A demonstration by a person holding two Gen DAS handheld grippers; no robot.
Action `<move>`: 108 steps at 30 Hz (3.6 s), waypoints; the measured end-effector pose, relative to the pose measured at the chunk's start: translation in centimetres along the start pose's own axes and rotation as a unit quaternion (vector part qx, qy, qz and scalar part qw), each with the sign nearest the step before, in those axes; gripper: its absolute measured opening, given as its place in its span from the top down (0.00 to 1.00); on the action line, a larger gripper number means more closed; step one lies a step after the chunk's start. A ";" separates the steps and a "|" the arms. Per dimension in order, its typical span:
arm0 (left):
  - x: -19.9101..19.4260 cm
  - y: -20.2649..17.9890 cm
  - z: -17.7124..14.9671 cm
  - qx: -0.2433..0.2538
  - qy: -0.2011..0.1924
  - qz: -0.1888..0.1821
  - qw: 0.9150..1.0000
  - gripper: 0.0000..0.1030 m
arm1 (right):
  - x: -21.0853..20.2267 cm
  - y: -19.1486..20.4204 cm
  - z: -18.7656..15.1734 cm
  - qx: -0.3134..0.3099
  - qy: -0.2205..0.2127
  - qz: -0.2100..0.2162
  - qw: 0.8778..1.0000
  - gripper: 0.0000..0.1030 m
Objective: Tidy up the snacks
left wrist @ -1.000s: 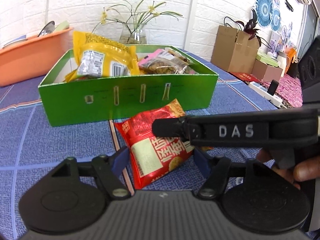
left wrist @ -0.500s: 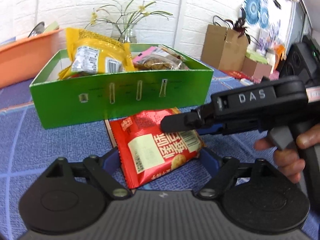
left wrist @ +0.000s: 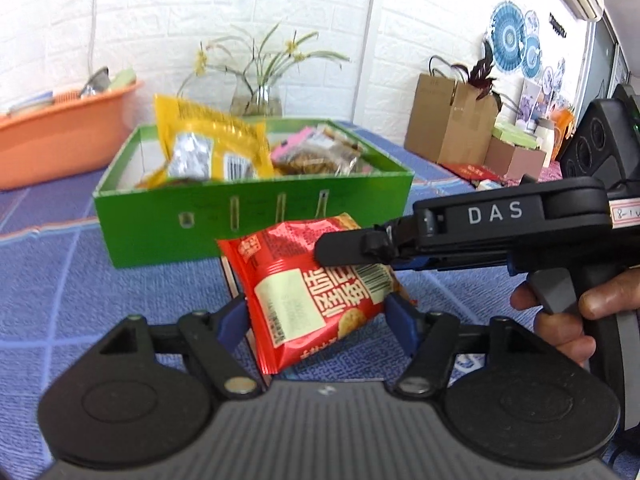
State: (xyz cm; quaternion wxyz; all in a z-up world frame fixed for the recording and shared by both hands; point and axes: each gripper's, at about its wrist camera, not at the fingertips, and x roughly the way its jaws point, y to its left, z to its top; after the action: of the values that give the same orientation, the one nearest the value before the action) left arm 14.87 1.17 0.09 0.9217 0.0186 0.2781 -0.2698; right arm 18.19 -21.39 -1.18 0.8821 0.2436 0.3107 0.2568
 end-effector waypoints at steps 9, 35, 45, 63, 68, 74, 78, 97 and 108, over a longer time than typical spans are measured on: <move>-2.0 -0.4 1.2 0.011 -0.026 0.024 0.999 0.34 | -0.6 2.4 0.8 -0.035 -0.029 0.006 0.999 0.42; 3.7 -0.3 14.2 0.068 -0.122 0.067 0.988 0.26 | 0.8 2.7 12.5 -0.126 -0.167 -0.021 0.978 0.41; 9.3 1.7 12.0 0.046 -0.097 0.067 0.992 0.20 | 4.5 -1.1 11.2 -0.103 -0.148 -0.040 0.983 0.40; 11.1 3.6 12.1 0.043 -0.118 0.141 0.982 0.06 | 6.1 -0.2 10.3 -0.171 -0.196 -0.159 0.952 0.00; 10.8 3.4 12.0 0.047 -0.123 0.166 0.977 0.05 | 5.5 -0.6 10.2 -0.145 -0.214 -0.168 0.951 0.00; 8.9 3.5 11.7 0.035 -0.130 0.175 0.975 0.05 | 3.6 -1.7 9.9 -0.056 -0.223 -0.165 0.959 0.00; 7.1 3.3 11.2 0.024 -0.124 0.175 0.976 0.05 | 2.6 -2.0 9.2 -0.002 -0.210 -0.159 0.965 0.00; -3.7 -0.7 4.0 -0.045 -0.093 0.244 0.964 0.05 | -8.3 4.2 -2.6 -0.106 -0.304 -0.232 0.918 0.00; -6.7 -4.0 -0.3 -0.022 -0.107 0.293 0.950 0.05 | -11.1 6.1 -7.9 -0.126 -0.297 -0.282 0.904 0.00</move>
State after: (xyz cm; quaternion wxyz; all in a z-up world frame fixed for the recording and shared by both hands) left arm 8.01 1.07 3.81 0.9847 0.0500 0.1658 0.0181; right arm 3.52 -21.42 1.69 0.9924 0.0976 0.0555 -0.0498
